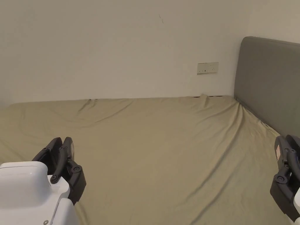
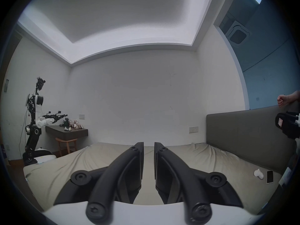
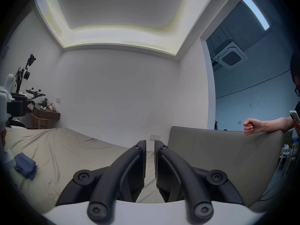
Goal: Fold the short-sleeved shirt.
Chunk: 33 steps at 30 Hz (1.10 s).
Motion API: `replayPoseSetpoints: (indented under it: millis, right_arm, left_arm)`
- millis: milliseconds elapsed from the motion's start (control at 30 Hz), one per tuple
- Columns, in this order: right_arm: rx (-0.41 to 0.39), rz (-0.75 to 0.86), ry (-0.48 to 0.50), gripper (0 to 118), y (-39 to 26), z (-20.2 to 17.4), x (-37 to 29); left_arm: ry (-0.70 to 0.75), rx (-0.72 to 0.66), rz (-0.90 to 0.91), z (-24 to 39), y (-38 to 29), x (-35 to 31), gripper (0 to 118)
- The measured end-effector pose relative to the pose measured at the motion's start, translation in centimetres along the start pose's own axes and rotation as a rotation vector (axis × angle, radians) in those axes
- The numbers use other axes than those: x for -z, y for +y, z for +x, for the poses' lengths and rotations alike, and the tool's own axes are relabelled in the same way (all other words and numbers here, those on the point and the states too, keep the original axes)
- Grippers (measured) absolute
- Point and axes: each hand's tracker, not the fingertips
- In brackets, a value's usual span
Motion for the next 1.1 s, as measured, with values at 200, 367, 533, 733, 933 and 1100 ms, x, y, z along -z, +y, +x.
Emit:
replayPoseSetpoints:
  millis: [200,367,533,733,933,1100]
  right_arm:
    - [-0.002,-0.013,0.021,14,-0.1,-0.7,0.1]
    - [0.005,-0.014,0.033,12,0.0,-1.1,0.2]
    - [0.004,-0.012,0.033,6,0.2,-1.4,0.1]
    - [0.015,-0.015,0.039,4,0.3,-1.5,0.1]
    - [0.012,-0.018,0.032,4,0.3,-1.7,0.0]
    - [0.007,-0.01,0.034,3,0.4,-1.7,-0.1]
  left_arm:
    - [-0.002,0.001,-0.006,-0.1,-0.1,0.0,14]
    - [0.001,-0.006,-0.005,-0.4,-0.1,-0.2,6]
    - [0.002,-0.003,-0.006,-0.5,-0.1,-0.3,2]
    - [0.004,0.002,-0.006,-0.5,-0.2,-0.4,0]
    - [0.006,-0.009,-0.007,-0.7,-0.2,-0.5,0]
    - [0.006,-0.013,-0.005,-0.7,-0.2,-0.5,0]
